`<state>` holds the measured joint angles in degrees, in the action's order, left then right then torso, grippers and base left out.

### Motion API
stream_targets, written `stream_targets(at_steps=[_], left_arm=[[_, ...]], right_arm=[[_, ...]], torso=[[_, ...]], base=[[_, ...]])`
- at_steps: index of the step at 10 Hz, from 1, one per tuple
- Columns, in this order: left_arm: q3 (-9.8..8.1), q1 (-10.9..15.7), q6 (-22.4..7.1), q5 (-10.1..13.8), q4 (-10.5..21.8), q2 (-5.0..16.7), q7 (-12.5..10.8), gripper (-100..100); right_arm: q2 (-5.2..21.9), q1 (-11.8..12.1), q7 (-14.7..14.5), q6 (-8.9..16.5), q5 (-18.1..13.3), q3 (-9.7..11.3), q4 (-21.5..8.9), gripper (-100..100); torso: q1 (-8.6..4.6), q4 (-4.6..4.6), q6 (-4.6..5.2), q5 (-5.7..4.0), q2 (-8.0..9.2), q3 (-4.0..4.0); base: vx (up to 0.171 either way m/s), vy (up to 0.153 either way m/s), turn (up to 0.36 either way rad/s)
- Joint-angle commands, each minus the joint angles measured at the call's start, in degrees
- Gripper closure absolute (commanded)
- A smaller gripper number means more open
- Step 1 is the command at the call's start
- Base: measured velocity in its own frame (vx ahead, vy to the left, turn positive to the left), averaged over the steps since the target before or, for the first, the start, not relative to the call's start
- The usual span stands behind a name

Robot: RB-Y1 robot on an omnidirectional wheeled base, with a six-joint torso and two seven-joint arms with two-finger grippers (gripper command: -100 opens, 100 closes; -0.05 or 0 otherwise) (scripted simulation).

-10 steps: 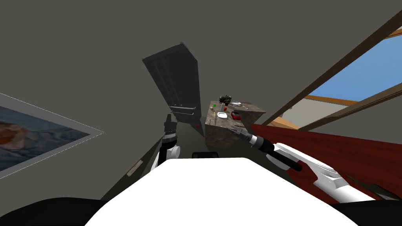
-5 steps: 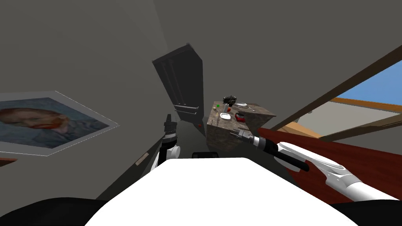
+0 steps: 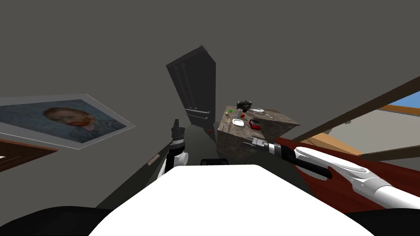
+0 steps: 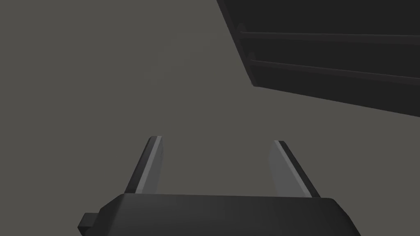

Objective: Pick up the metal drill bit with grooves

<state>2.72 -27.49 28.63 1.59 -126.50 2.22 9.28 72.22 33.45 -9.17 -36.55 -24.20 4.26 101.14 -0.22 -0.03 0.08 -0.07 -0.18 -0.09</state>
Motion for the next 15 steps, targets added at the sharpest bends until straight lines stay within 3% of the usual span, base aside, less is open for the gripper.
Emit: stream_targets(at_steps=[1, 2, 5, 6, 10, 15], left_arm=[[0.00, 0.00, 0.00, 0.00, 0.00, 0.00, 0.00, 0], [0.00, 0.01, 0.00, 0.00, 0.00, 0.00, 0.00, 0], [0.00, 0.01, 0.00, 0.00, 0.00, 0.00, 0.00, 0], [0.00, 0.00, 0.00, 0.00, 0.00, 0.01, 0.00, 0], [-0.01, 0.00, 0.00, 0.00, 0.00, 0.01, 0.00, 0], [-0.01, -0.01, 0.00, 0.00, 0.00, 0.01, 0.00, 0]], right_arm=[[2.86, 0.13, -0.37, -0.02, -1.39, 1.39, -1.74, -100], [3.33, 0.13, -0.37, -0.02, -1.39, 1.39, -1.74, -100], [9.79, 0.71, -1.31, -0.22, -4.54, 4.95, -6.26, -100], [10.76, 0.71, -1.31, -0.22, -4.54, 4.95, -6.38, -100], [18.23, 1.56, -2.53, -0.03, -8.03, 9.99, -11.84, -100], [24.58, 2.55, -3.85, 0.66, -11.14, 15.77, -17.12, -100]], torso=[[0.00, 0.00, 0.00, 0.00, 0.00, 0.00], [-0.01, -0.01, -0.05, 0.00, -0.03, -0.02], [-0.11, -0.02, -0.04, -0.01, -0.08, -0.05], [-0.18, -0.03, -0.02, -0.05, -0.14, -0.08], [-0.16, -0.04, -0.01, -0.04, -0.17, -0.10], [-0.10, -0.05, 0.02, -0.03, -0.21, -0.13]], base=[[0.013, -0.038, 0.226], [0.014, -0.043, 0.114], [0.026, -0.067, 0.252], [0.025, -0.062, 0.061], [0.037, -0.074, 0.202], [0.048, -0.081, 0.154]])
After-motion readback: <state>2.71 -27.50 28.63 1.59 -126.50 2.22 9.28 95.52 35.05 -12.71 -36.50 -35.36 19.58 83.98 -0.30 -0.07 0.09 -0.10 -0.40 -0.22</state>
